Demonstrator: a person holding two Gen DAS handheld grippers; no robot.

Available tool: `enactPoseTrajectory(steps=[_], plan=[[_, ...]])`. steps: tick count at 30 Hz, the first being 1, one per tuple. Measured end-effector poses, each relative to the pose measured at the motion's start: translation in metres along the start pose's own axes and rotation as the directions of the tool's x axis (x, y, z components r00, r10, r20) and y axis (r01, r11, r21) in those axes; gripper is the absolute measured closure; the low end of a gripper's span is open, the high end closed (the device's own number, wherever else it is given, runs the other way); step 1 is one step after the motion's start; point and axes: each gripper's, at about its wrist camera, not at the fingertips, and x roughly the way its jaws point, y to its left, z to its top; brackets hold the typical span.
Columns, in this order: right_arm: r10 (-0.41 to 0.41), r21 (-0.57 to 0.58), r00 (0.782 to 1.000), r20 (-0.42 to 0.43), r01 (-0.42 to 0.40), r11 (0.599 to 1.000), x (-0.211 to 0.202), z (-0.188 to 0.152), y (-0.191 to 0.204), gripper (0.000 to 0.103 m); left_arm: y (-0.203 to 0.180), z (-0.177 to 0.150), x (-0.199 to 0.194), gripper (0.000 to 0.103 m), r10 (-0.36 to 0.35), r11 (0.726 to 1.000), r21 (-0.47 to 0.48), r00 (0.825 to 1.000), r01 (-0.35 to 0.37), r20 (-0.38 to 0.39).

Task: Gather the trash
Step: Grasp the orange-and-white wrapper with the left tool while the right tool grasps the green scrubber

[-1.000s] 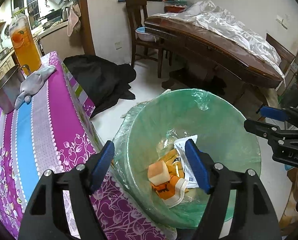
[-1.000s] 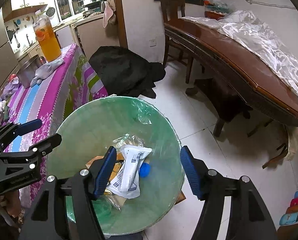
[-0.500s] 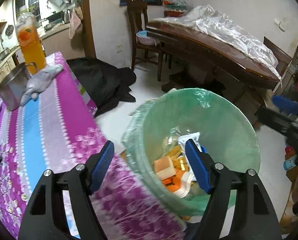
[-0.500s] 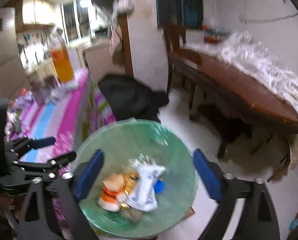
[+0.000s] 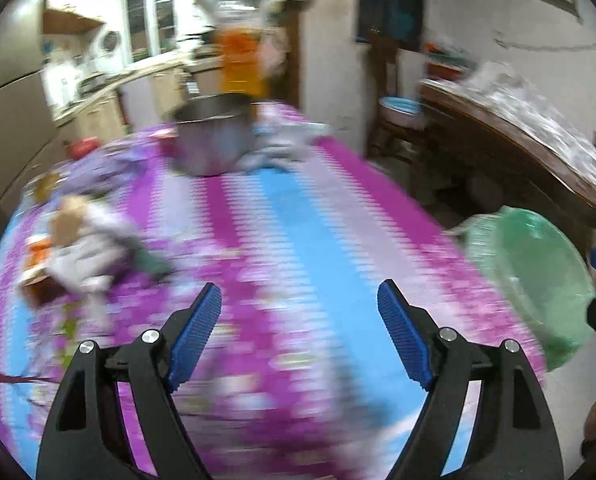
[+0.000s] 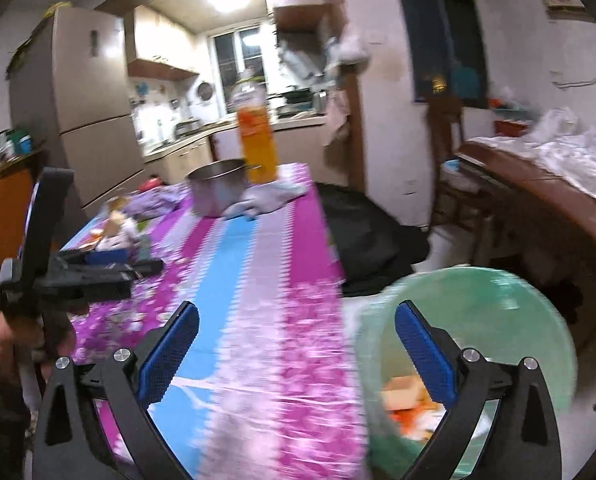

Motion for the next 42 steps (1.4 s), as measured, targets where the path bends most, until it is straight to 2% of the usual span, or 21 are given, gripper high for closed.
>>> enactPoseTrajectory(steps=[4,7,10,11,16,20,22,25,26,28,30,33,39,42], plan=[[0.060,-0.029,0.998,-0.027,-0.061,0.998,0.018,0.002,0.036,0.005,0.095,-0.013,-0.013,0.026,0.149,0.986,-0.073,0.989,-0.148,0.004],[0.098,-0.043,0.994,-0.049,-0.100,0.994,0.032,0.004,0.058,0.005,0.177,-0.029,-0.014,0.026,0.272,0.951,-0.143,0.961,-0.276,-0.041],[0.131,-0.057,0.989,-0.069,-0.135,0.989,0.046,0.004,0.081,0.005,0.228,-0.038,-0.008,0.024,0.313,0.930,-0.171,0.945,-0.325,-0.093],[0.145,-0.063,0.986,-0.077,-0.150,0.987,0.052,0.005,0.092,0.005,0.236,-0.040,-0.006,0.024,0.310,0.931,-0.170,0.945,-0.324,-0.103],[0.199,-0.096,0.974,-0.109,-0.209,0.973,0.078,0.008,0.138,0.005,0.248,-0.033,0.018,0.024,0.290,0.947,-0.107,0.950,-0.303,-0.118],[0.246,-0.132,0.958,-0.144,-0.265,0.955,0.103,0.017,0.172,0.006,0.252,-0.027,0.037,0.024,0.299,0.946,-0.086,0.945,-0.311,-0.129],[0.267,-0.145,0.949,-0.166,-0.291,0.946,0.114,0.022,0.183,0.011,0.256,-0.026,0.041,0.029,0.293,0.947,-0.092,0.946,-0.307,-0.136],[0.286,-0.166,0.935,-0.208,-0.322,0.932,0.137,0.030,0.199,0.026,0.264,-0.026,0.045,0.040,0.281,0.947,-0.119,0.949,-0.298,-0.140],[0.287,-0.176,0.931,-0.226,-0.329,0.928,0.147,0.033,0.205,0.032,0.265,-0.026,0.046,0.046,0.282,0.946,-0.127,0.949,-0.299,-0.139],[0.286,-0.186,0.924,-0.252,-0.337,0.923,0.164,0.036,0.213,0.037,0.268,-0.027,0.047,0.056,0.270,0.946,-0.145,0.952,-0.290,-0.142],[0.275,-0.202,0.916,-0.291,-0.340,0.919,0.192,0.041,0.226,0.039,0.273,-0.027,0.048,0.071,0.244,0.947,-0.179,0.959,-0.268,-0.148],[0.248,-0.226,0.909,-0.336,-0.334,0.915,0.228,0.045,0.241,0.042,0.282,-0.028,0.048,0.084,0.213,0.943,-0.229,0.966,-0.242,-0.145],[0.191,-0.275,0.903,-0.386,-0.310,0.910,0.283,0.053,0.267,0.048,0.285,-0.027,0.050,0.086,0.188,0.944,-0.245,0.972,-0.219,-0.143],[0.159,-0.316,0.904,-0.397,-0.297,0.901,0.297,0.053,0.278,0.056,0.285,-0.026,0.051,0.086,0.182,0.947,-0.243,0.973,-0.213,-0.142]])
